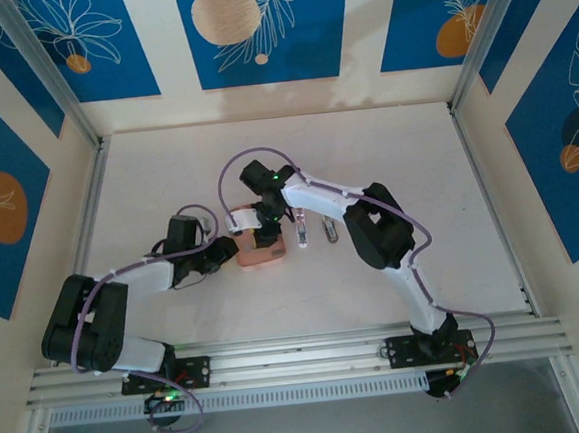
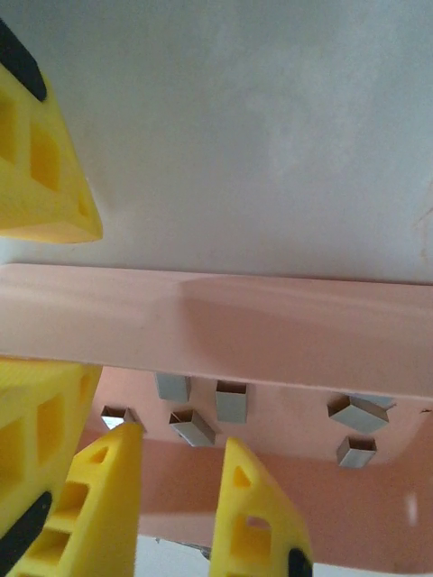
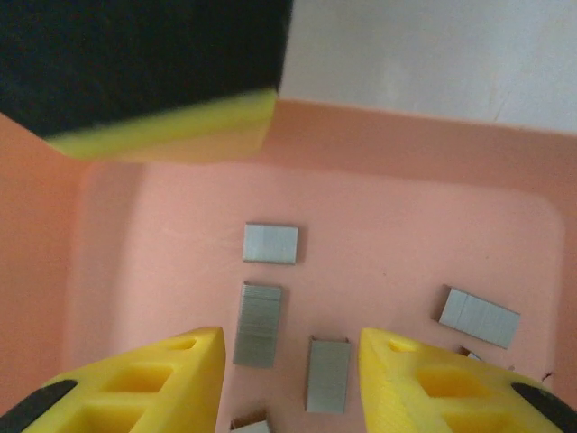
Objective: Load the staples into the stapler
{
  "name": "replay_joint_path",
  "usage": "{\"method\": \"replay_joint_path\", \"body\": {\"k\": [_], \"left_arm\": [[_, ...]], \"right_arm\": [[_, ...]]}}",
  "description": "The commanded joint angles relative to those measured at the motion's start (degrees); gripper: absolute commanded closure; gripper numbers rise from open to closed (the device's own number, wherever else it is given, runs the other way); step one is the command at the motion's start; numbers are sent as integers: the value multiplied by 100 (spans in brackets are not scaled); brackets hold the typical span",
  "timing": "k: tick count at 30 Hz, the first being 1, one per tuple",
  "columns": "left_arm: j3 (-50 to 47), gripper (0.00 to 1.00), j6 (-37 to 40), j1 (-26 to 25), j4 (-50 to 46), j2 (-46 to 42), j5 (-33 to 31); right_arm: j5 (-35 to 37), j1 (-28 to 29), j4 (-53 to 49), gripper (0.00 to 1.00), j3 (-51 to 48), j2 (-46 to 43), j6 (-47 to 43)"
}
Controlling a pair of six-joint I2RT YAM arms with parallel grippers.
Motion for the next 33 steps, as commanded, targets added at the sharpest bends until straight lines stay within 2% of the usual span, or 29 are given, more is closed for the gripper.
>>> {"method": "replay_joint_path", "body": {"k": [1, 28, 33], "left_arm": [[-18, 66, 120, 94, -152, -13, -53], [117, 66, 360, 96, -560, -147, -171], [194, 66, 404, 95, -663, -164, -208]], "right_arm": [[249, -10, -263, 56, 308, 167, -244], [590, -139, -1112, 65, 1155, 1016, -344], [623, -158, -1280, 70, 1322, 1207, -293]]}}
